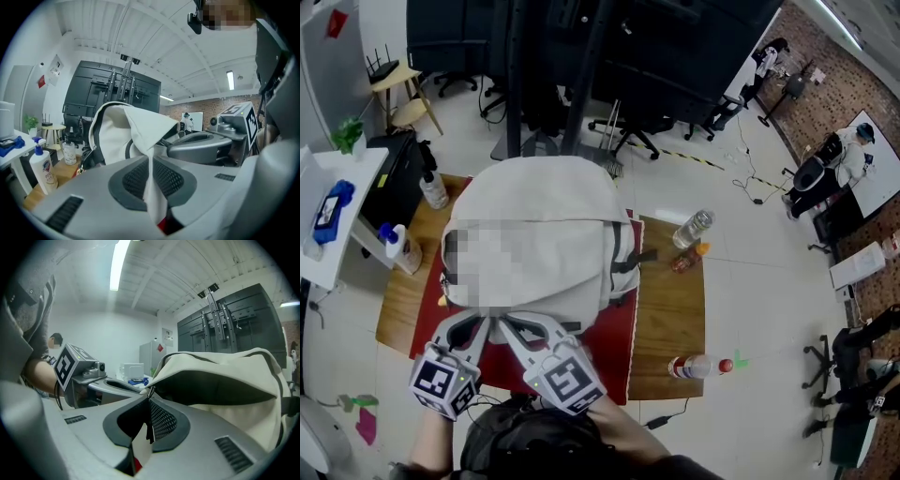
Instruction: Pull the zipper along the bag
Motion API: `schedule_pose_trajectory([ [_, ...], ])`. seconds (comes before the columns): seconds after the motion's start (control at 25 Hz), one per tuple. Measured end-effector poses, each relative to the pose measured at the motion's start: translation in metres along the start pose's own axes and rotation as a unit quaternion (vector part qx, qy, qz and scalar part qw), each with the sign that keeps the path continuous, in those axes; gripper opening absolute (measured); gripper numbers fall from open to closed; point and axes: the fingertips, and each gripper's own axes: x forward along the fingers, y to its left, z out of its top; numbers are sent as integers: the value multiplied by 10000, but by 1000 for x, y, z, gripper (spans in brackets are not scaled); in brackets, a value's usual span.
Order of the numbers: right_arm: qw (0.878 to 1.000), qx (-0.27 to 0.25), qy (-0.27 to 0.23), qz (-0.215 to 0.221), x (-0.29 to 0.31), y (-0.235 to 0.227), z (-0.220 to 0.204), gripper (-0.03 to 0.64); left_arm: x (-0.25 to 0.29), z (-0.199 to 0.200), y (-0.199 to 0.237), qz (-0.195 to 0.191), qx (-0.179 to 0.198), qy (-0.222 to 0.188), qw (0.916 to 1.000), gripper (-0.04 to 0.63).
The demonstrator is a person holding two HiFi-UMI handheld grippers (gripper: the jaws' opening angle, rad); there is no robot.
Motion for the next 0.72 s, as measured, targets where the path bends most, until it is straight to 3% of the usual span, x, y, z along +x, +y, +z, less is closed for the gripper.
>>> schedule_pose_trajectory([
  [0.2, 9992, 35, 16, -406, -4, -18, 0, 34, -5, 2, 1, 23, -447, -295, 9986, 49],
  [0.72, 9927, -740, 153, -937, -14, -38, -5, 35, -8, 4, -10, -302, -298, -377, 9984, 48],
])
